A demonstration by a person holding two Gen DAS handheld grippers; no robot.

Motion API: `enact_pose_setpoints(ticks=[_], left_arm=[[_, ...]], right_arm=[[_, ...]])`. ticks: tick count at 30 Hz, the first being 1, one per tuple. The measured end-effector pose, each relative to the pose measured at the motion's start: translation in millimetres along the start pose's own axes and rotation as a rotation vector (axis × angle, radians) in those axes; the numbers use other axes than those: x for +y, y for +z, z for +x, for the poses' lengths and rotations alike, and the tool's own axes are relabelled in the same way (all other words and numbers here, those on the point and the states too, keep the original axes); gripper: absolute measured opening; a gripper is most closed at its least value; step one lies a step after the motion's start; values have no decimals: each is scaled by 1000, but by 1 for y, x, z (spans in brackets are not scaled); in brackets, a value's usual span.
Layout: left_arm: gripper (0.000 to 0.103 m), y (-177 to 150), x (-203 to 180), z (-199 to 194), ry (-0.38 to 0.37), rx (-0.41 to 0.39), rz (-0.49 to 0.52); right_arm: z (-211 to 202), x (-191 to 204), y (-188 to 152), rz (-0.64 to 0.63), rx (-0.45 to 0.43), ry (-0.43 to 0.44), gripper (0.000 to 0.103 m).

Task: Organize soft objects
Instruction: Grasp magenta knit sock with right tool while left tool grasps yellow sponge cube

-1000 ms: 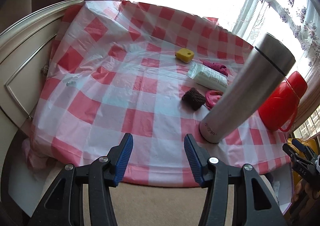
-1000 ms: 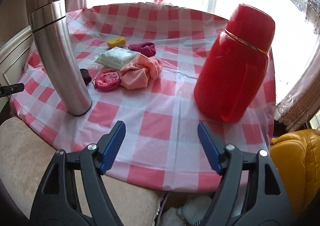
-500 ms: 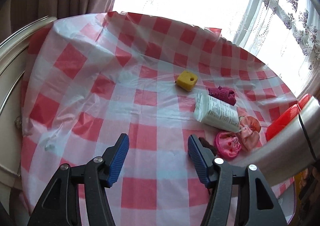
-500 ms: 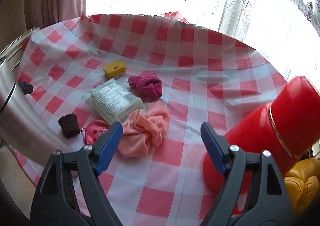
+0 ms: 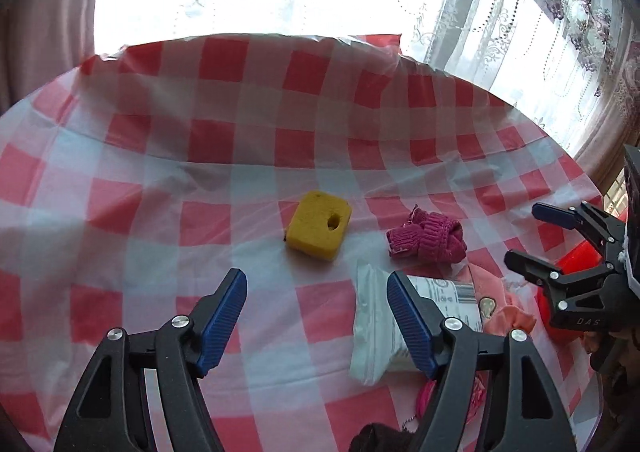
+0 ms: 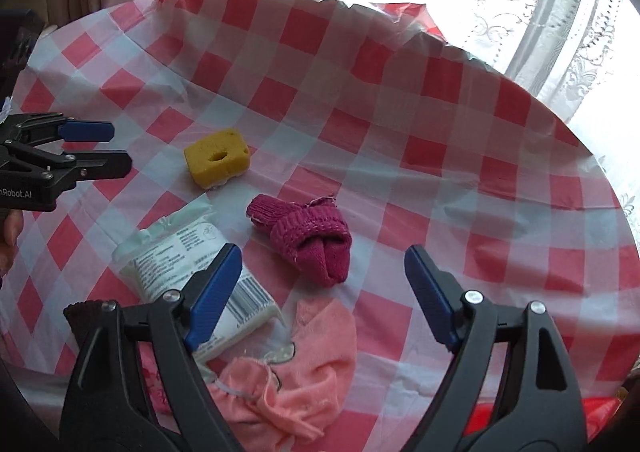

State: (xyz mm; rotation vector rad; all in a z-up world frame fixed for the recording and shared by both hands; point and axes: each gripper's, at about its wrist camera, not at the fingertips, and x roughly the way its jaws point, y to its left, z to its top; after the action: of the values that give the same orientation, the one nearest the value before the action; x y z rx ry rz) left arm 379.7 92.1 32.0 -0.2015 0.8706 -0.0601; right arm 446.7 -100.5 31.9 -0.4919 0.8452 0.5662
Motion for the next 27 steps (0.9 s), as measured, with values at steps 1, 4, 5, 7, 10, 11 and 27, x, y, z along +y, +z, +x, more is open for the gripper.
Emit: enact_pose_setpoints(ticks=[1, 4, 5, 7, 10, 11, 27], left_arm=[[73, 5, -1, 12, -17, 20, 0], [73, 17, -3, 49, -29, 92, 12], [73, 20, -4, 60, -20, 112, 15], [73, 26, -5, 81, -10, 157, 23], [73, 33, -8, 101, -2, 180, 35], [73, 34, -9, 109, -1, 198, 31], [49, -15, -37, 103, 14, 275, 178]], right_arm=[[11, 1, 2, -10, 16, 10, 85], [38, 4, 7, -25, 57, 24, 85], [48, 4, 9, -22, 72, 26, 85], [63, 4, 11, -18, 92, 22, 85], [85, 6, 14, -21, 128, 18, 85], [92, 6, 15, -17, 139, 29, 85], [51, 24, -46, 24, 109, 89, 48]])
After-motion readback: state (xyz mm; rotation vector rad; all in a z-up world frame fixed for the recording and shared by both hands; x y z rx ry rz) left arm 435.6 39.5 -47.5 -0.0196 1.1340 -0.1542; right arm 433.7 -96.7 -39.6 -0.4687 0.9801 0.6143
